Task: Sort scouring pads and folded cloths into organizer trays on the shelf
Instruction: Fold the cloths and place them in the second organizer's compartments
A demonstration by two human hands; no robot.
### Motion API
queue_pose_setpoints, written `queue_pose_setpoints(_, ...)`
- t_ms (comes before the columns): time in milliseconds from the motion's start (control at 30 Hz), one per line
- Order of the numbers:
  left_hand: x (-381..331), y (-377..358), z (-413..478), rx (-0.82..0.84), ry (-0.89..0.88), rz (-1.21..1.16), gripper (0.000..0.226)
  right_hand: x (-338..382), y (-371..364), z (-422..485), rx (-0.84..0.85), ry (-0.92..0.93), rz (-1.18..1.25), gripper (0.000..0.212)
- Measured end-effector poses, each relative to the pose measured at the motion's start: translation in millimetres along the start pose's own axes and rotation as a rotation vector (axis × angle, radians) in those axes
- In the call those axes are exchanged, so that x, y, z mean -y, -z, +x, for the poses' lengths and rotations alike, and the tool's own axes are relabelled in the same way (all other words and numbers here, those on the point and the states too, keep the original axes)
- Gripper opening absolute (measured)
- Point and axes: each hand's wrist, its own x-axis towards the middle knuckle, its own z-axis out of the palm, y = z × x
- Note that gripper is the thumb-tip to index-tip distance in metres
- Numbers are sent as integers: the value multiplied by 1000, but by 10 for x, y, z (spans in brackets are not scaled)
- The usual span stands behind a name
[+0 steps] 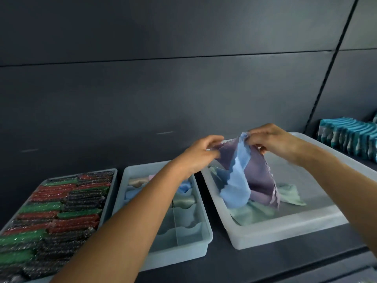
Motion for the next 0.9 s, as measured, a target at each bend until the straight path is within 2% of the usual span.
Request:
queue_pose_setpoints(67, -60, 35, 6, 4, -20, 9, 31, 114, 29, 5, -16, 26, 13, 15)
queue_pose_setpoints(167, -107, 103, 41, -119, -62, -76, 6, 225, 99, 17, -65, 61, 60, 17)
queue_pose_setpoints(300, -286, 180, 115, -243, -89, -270, 5, 251, 209, 59, -182, 18, 190, 9)
queue_pose_setpoints(367, -423, 190, 154, -292, -146, -262, 7, 272, 277, 76, -227, 1, 287, 22)
queue_pose_setpoints(467, -650, 169, 210, -335, -211, -193, 9, 374, 364, 26, -168, 45, 239, 64)
queue_pose_setpoints(500, -721, 161, 224, -339, -233, -172, 9, 413, 370, -3, -163, 104, 188, 64)
queue_pose_setpoints(567, -837, 161, 227, -339, -274, -159, 10, 486, 358, -48, -181, 208, 96, 42)
queue_pose_setpoints(667, -931, 206, 203, -374, -324, -140, 12, 579, 317, -76, -220, 223, 128, 25)
queue_pose_setpoints(700, -958, 227, 189, -396, -344, -130, 12, 612, 300, -88, -229, 224, 141, 24)
queue_pose_setpoints(833, -1086, 338, 105, -441, -452, -28, 11, 839, 272, -125, -244, 301, 123, 43)
queue_pose_setpoints(900, -1164, 401, 42, -446, -502, 19, 11, 977, 265, -102, -247, 347, -27, 40)
